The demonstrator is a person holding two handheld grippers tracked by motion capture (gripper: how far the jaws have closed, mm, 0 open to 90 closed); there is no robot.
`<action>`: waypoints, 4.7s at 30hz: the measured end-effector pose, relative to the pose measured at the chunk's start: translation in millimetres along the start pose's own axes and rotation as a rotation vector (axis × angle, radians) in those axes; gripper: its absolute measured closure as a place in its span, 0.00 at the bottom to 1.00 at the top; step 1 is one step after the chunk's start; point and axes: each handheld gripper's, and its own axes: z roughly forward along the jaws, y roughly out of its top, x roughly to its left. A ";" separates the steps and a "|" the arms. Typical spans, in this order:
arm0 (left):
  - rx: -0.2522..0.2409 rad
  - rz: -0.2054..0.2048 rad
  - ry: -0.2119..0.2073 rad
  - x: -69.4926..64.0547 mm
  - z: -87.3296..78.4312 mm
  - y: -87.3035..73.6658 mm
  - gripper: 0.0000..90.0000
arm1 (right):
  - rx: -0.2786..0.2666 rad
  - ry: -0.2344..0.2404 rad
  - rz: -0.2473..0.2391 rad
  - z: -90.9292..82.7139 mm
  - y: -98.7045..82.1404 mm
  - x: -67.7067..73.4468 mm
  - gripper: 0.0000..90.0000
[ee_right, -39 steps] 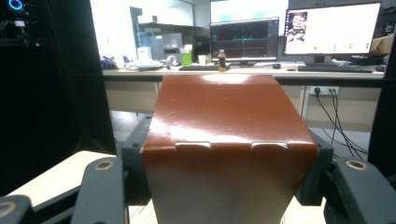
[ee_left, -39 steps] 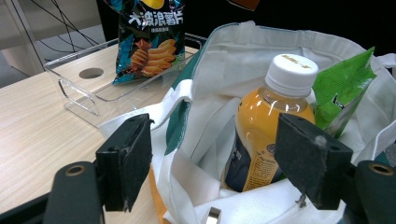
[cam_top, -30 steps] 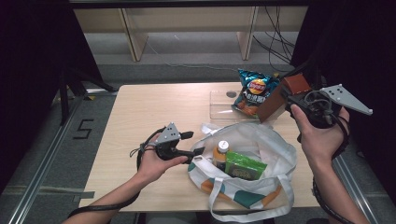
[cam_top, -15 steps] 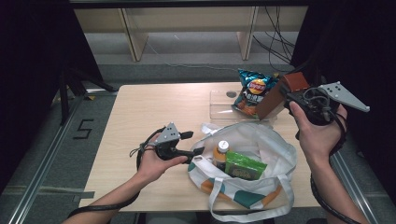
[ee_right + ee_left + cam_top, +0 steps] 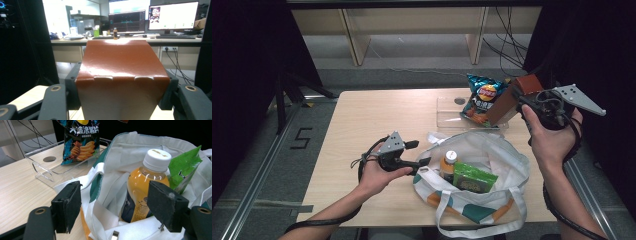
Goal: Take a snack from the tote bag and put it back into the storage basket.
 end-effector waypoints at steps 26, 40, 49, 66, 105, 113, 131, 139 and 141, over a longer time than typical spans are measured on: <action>-0.004 0.001 0.002 0.6 -1.3 0.9 0.30 | 0.016 -0.031 -0.004 14.6 -5.2 -9.4 0.44; -0.006 -0.003 0.002 0.9 -1.4 0.8 0.30 | 0.031 -0.047 0.000 24.6 -10.9 -13.4 0.44; -0.007 -0.002 -0.001 1.3 -1.1 0.8 0.30 | 0.036 -0.049 0.003 32.2 -10.9 -15.6 0.44; -0.009 0.007 0.000 2.5 -1.9 1.1 0.30 | 0.049 -0.076 0.012 46.5 -18.6 -23.7 0.44; -0.015 -0.002 -0.005 2.5 -2.0 0.9 0.30 | 0.069 -0.085 -0.006 68.9 -24.2 -28.5 0.44; -0.009 0.002 0.003 2.0 -3.0 1.5 0.30 | 0.078 -0.099 0.007 73.1 -29.7 -31.6 0.44; -0.008 0.002 0.003 2.0 -2.9 1.3 0.30 | 0.101 -0.107 -0.002 77.9 -38.2 -35.9 0.44; -0.014 -0.001 -0.006 2.5 -2.2 0.7 0.30 | 0.119 -0.111 0.004 80.9 -45.5 -35.7 0.44; -0.011 0.000 0.000 2.2 -2.7 0.9 0.30 | 0.124 -0.116 0.006 81.8 -46.7 -36.1 0.44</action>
